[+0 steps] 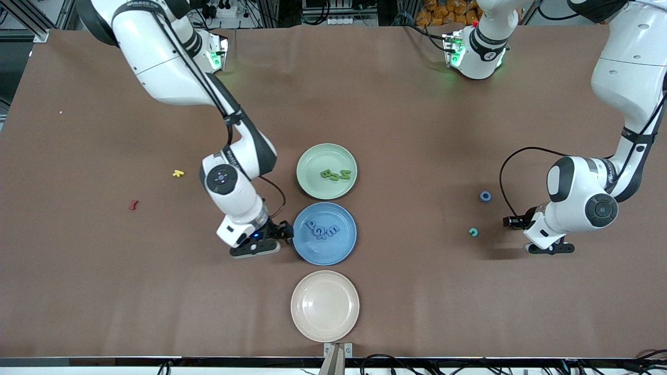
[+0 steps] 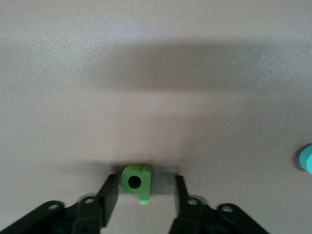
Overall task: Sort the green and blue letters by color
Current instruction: 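Lift the green b with the left gripper while the right gripper withdraws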
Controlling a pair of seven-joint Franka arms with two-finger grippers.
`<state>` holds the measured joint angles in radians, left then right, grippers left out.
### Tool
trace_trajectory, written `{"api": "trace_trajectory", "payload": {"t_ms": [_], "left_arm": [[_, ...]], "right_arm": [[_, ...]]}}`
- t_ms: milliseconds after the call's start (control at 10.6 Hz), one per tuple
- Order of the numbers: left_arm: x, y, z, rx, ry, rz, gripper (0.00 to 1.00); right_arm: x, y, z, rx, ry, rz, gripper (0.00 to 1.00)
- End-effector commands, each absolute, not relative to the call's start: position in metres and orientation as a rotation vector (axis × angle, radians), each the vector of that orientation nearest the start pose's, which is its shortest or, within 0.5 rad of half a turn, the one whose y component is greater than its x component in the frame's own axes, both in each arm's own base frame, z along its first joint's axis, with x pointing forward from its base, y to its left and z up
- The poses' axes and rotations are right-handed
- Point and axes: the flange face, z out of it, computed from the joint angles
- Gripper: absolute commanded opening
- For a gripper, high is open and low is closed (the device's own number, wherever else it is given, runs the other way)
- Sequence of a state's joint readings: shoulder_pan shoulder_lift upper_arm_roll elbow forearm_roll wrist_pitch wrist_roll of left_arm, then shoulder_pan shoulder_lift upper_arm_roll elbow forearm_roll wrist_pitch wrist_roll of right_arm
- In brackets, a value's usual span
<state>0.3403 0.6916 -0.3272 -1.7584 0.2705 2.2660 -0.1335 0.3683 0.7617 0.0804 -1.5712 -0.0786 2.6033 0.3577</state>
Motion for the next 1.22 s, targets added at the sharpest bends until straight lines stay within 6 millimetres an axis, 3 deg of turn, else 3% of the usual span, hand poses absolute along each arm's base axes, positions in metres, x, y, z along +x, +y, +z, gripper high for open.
{"api": "trace_trajectory", "payload": {"t_ms": [0, 282, 470, 658, 846, 1128], "left_arm": [[0.645, 0.031, 0.179, -3.126, -0.010, 0.210, 0.41], [0.645, 0.033, 0.180, -3.125, 0.010, 0.207, 0.00], [0.647, 0.020, 0.185, -3.120, 0.053, 0.198, 0.00], [0.651, -0.012, 0.203, -3.113, 0.106, 0.167, 0.00], [0.654, -0.052, 0.228, -3.084, 0.171, 0.180, 0.00], [0.650, -0.111, 0.257, -3.071, 0.217, 0.138, 0.00]], "right_arm": [[0.669, 0.231, 0.222, -3.067, -0.121, -0.364, 1.00], [0.685, 0.152, 0.216, -3.120, 0.011, -0.288, 1.00], [0.692, 0.099, 0.216, -3.145, 0.046, -0.261, 1.00], [0.691, 0.058, 0.219, -3.179, 0.042, -0.164, 1.00], [0.683, 0.026, 0.244, -3.197, 0.104, -0.109, 1.00], [0.652, -0.010, 0.291, -3.253, 0.149, -0.116, 1.00]]}}
